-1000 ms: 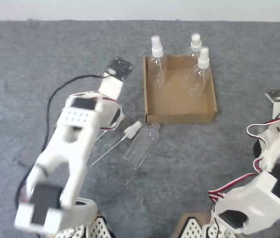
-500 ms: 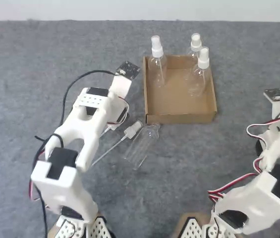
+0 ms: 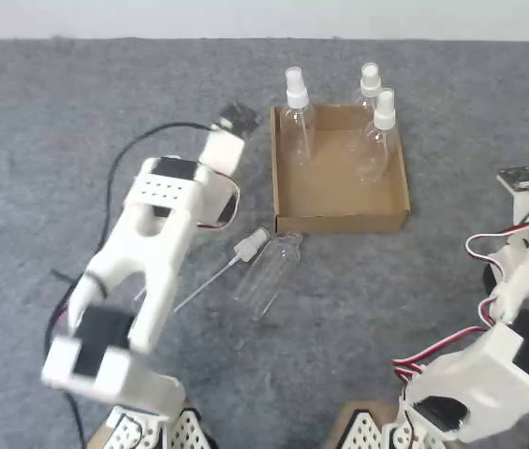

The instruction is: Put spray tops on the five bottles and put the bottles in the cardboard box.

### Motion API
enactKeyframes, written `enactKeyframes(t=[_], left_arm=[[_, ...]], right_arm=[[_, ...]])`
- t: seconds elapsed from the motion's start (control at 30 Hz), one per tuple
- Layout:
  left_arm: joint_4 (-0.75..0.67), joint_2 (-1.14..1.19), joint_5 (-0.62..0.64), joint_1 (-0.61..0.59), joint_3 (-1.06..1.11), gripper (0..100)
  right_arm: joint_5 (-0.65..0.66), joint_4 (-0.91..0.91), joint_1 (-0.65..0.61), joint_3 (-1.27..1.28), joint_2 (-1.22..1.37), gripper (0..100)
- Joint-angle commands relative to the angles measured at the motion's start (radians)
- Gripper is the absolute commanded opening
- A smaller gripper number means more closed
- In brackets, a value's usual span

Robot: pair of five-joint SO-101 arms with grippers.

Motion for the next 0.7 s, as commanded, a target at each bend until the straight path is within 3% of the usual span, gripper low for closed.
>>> enactKeyframes(t=[0.0,0.27,0.47,0.67], left_arm=[[0.124,-0.315,0.091,-0.006,-0.019,1],[0.144,-0.631,0.153,-0.006,0.157,1],[0.029,-0.667,0.152,-0.025,0.315,1],[-0.072,-0.667,0.152,-0.054,0.415,1]], right_arm=[[0.012,-0.001,-0.002,-0.028,-0.105,27.9],[0.075,-0.001,-0.071,-0.028,-0.179,32.5],[0.083,-0.001,-0.120,-0.081,-0.097,30.6],[0.137,-0.001,-0.088,-0.219,0.058,23.7]])
